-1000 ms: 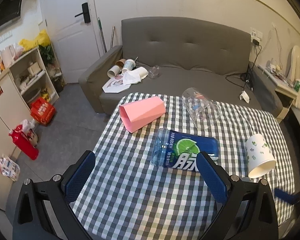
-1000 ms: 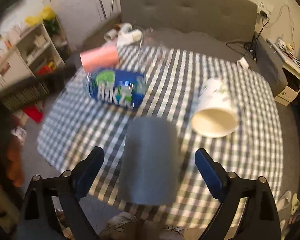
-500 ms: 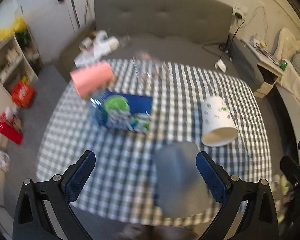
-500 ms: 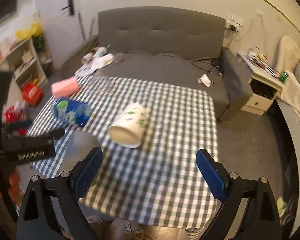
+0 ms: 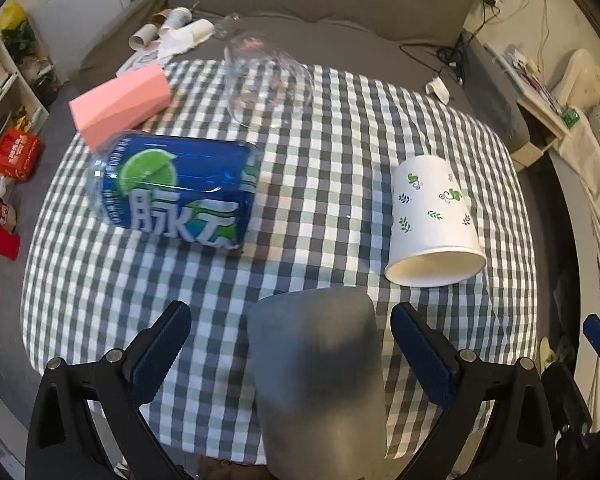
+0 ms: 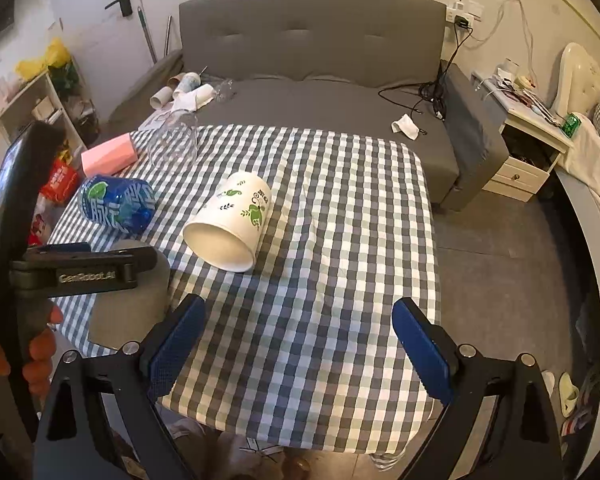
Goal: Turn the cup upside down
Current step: 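Rotate the gray cup in the left gripper so its opening faces down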
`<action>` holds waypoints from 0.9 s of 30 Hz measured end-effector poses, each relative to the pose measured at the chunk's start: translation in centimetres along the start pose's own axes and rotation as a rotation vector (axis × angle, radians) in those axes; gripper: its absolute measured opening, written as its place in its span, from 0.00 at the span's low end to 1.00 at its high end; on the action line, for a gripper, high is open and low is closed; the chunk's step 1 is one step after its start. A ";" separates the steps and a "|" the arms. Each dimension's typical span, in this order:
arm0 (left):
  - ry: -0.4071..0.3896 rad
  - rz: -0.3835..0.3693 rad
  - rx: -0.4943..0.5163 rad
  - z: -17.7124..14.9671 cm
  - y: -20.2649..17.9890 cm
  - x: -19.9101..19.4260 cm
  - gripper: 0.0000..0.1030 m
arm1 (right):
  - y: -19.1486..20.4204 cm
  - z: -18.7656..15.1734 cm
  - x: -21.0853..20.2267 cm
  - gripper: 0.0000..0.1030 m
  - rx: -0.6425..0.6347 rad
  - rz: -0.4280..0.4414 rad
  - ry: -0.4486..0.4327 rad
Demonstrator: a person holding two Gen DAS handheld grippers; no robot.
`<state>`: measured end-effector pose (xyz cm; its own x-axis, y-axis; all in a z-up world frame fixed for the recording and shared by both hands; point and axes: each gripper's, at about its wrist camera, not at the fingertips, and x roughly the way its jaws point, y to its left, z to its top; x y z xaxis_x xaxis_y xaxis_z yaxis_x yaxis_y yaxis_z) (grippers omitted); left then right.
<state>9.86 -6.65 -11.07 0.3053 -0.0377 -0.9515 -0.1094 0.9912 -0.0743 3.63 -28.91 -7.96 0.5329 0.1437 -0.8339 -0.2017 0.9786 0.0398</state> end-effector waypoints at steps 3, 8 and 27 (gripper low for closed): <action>0.046 -0.033 0.010 0.1 -0.2 0.8 0.77 | 0.0 0.0 0.3 0.92 -0.004 -0.005 0.007; 0.070 -0.089 0.012 -0.1 -0.2 0.8 0.71 | 0.4 0.2 0.7 0.92 -0.008 -0.005 0.014; -0.372 0.059 0.171 -1.3 -0.6 -5.7 0.71 | 2.3 -0.2 0.0 0.92 -0.050 -0.012 -0.011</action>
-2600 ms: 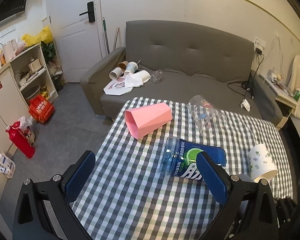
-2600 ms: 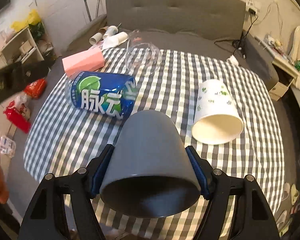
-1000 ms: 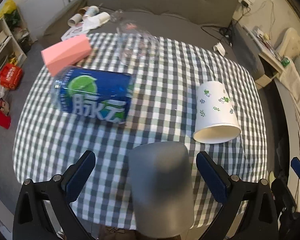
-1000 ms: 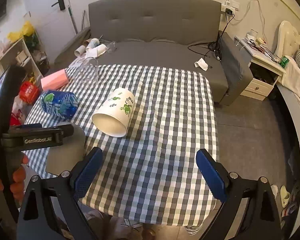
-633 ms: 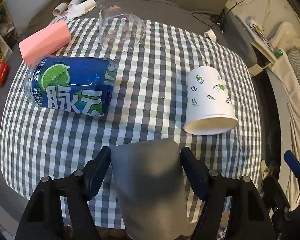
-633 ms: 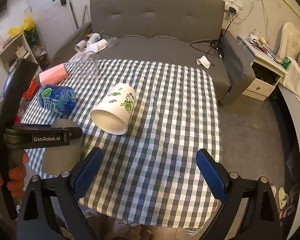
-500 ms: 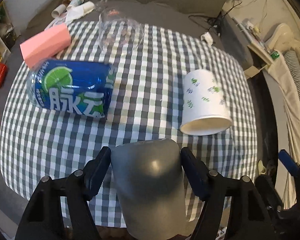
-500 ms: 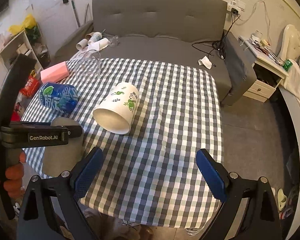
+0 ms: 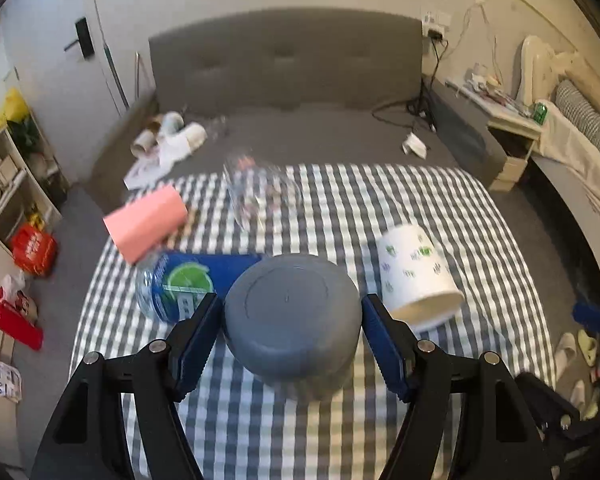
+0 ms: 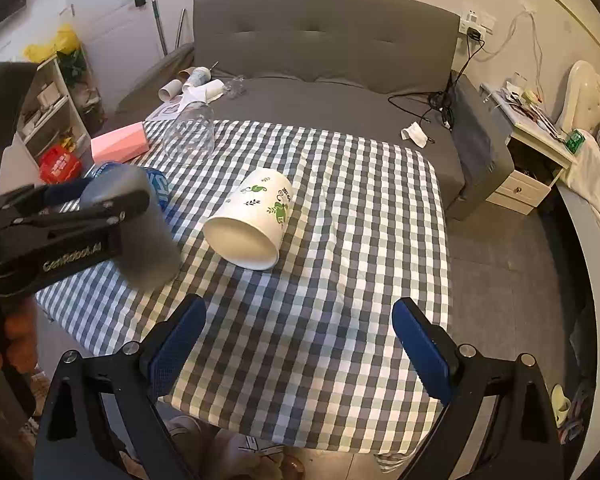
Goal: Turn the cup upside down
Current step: 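Rotate the gray cup in the left gripper so its opening faces down, then lower the gray cup onto the tablecloth and open the left gripper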
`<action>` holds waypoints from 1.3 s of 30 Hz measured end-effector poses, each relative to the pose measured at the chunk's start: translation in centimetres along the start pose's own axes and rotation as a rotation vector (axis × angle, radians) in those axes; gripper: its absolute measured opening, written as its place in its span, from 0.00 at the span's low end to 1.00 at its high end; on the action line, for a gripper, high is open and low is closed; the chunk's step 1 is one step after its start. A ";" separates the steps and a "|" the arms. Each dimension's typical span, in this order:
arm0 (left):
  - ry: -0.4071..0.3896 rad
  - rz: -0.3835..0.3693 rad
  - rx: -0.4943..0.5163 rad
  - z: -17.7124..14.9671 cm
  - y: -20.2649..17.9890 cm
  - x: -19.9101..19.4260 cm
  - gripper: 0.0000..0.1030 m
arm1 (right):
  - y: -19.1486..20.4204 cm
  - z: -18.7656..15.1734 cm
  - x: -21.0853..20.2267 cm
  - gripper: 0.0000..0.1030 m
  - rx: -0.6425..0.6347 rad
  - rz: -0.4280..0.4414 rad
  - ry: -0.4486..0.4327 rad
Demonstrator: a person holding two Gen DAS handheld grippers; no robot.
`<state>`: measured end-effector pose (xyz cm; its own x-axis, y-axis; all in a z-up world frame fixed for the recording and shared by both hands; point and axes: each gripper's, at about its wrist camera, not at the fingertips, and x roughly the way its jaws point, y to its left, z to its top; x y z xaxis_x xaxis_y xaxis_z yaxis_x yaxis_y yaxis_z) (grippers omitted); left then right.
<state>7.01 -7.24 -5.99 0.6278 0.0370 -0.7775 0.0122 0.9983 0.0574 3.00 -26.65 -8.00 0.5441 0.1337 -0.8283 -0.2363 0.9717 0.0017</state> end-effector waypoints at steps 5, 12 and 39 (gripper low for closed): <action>-0.024 -0.027 -0.019 0.6 0.2 0.8 0.71 | 0.1 0.0 0.3 0.92 -0.004 -0.013 0.005; 0.005 -0.044 -0.005 0.5 -0.1 2.0 0.71 | 0.2 0.0 0.6 0.92 -0.006 -0.017 0.012; -0.090 -0.090 0.007 0.3 0.1 -1.2 0.78 | -0.4 0.1 -2.2 0.92 0.040 0.016 -0.127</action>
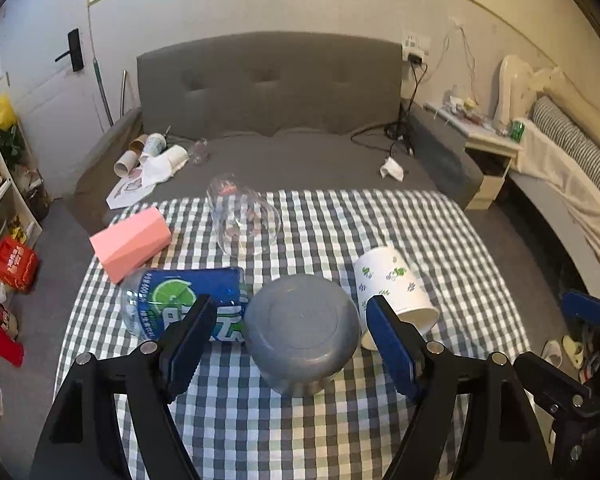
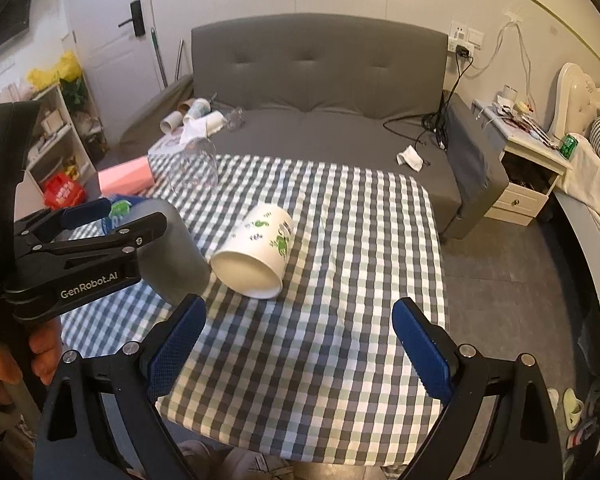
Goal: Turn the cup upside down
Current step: 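Lower the gray cup onto the tablecloth and open the left gripper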
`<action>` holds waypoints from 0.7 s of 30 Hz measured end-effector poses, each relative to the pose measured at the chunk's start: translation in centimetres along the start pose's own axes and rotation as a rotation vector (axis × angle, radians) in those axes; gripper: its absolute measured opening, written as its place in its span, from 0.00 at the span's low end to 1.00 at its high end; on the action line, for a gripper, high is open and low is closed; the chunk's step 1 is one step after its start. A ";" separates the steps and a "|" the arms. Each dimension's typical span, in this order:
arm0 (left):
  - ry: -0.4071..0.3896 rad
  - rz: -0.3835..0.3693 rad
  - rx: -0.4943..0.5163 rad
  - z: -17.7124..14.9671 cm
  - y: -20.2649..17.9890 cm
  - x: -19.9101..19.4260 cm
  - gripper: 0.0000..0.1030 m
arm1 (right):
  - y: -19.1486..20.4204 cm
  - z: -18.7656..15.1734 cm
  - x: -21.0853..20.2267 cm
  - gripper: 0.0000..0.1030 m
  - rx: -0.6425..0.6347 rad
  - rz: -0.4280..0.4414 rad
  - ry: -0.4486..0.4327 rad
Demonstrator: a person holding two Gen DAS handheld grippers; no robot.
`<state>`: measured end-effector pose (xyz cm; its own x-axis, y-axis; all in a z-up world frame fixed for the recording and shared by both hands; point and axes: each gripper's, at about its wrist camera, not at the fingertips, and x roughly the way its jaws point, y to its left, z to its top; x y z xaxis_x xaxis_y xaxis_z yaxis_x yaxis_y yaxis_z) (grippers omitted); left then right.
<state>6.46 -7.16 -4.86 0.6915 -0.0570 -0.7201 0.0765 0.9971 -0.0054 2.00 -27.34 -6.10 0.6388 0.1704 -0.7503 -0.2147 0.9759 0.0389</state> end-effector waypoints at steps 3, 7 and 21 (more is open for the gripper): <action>-0.028 -0.008 -0.004 -0.1 0.4 -1.2 0.78 | 0.3 0.0 -0.8 0.92 -0.002 -0.005 -0.033; -0.062 -0.016 -0.021 -0.1 1.1 -2.7 0.78 | 1.0 0.1 -1.9 0.92 -0.017 -0.005 -0.077; -0.230 0.031 -0.006 -2.5 2.7 -8.8 0.78 | 3.4 -0.7 -4.4 0.92 -0.008 -0.002 -0.217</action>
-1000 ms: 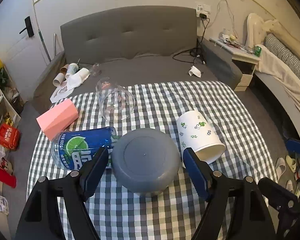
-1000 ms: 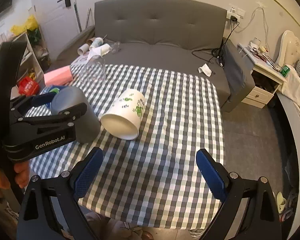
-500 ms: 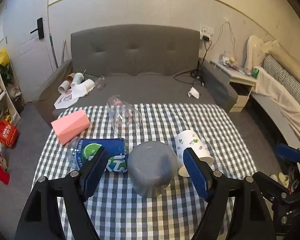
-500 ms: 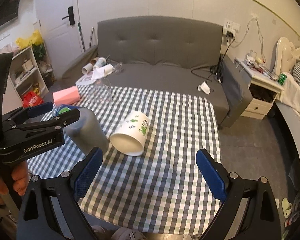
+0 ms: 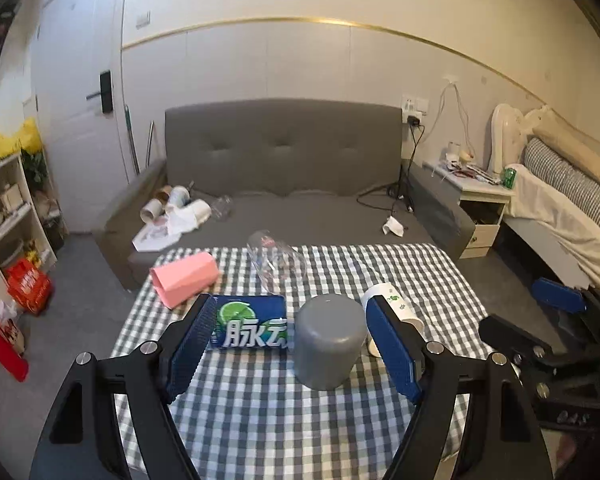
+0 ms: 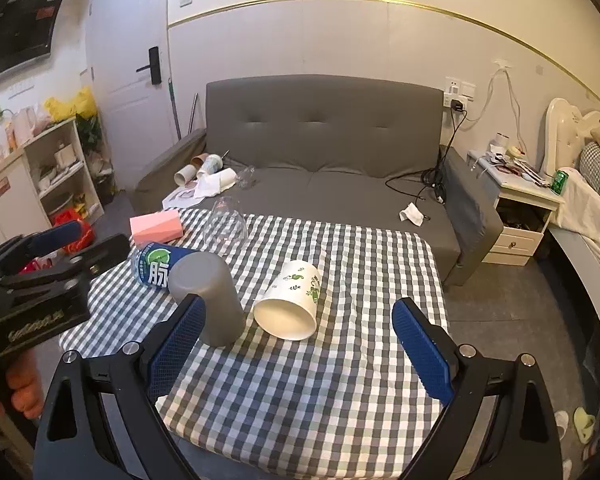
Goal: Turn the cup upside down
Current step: 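Lower the gray cup onto the tablecloth and open the left gripper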
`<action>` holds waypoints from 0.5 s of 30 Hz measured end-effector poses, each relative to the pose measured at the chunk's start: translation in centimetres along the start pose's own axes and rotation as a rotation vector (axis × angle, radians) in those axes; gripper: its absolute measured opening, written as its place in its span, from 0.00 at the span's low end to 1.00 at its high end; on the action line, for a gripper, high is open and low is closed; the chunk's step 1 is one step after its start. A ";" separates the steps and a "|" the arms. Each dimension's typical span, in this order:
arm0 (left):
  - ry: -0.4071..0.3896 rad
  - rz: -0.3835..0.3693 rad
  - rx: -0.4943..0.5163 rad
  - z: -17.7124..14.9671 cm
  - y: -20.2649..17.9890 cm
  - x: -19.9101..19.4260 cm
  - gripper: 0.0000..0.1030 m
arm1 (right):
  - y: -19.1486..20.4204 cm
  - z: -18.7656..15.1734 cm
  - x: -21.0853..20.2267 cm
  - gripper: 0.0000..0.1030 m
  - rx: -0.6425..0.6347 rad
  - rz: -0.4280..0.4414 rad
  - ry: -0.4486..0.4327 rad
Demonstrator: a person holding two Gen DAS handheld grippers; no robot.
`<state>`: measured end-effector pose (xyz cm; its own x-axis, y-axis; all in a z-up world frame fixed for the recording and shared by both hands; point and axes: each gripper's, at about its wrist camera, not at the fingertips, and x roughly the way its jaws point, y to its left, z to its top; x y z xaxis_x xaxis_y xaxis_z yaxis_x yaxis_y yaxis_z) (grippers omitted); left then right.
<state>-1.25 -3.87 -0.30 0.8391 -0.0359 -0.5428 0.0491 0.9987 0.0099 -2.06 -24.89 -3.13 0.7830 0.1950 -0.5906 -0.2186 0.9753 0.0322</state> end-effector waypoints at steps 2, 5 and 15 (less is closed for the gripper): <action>-0.006 0.012 0.022 -0.4 -0.1 -0.4 0.78 | 0.1 -0.2 -0.1 0.92 0.009 0.003 -0.008; -0.003 0.012 0.043 -0.9 0.1 -0.3 0.90 | 0.3 -0.8 -0.2 0.92 0.028 0.001 -0.011; -0.004 0.084 0.032 -2.3 2.9 0.0 1.00 | 0.4 -2.2 2.1 1.00 0.039 -0.029 0.000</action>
<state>-2.32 -0.85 -2.23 0.8429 0.0478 -0.5359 -0.0041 0.9966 0.0825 -1.79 -24.30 -6.10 0.7888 0.1662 -0.5918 -0.1726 0.9839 0.0462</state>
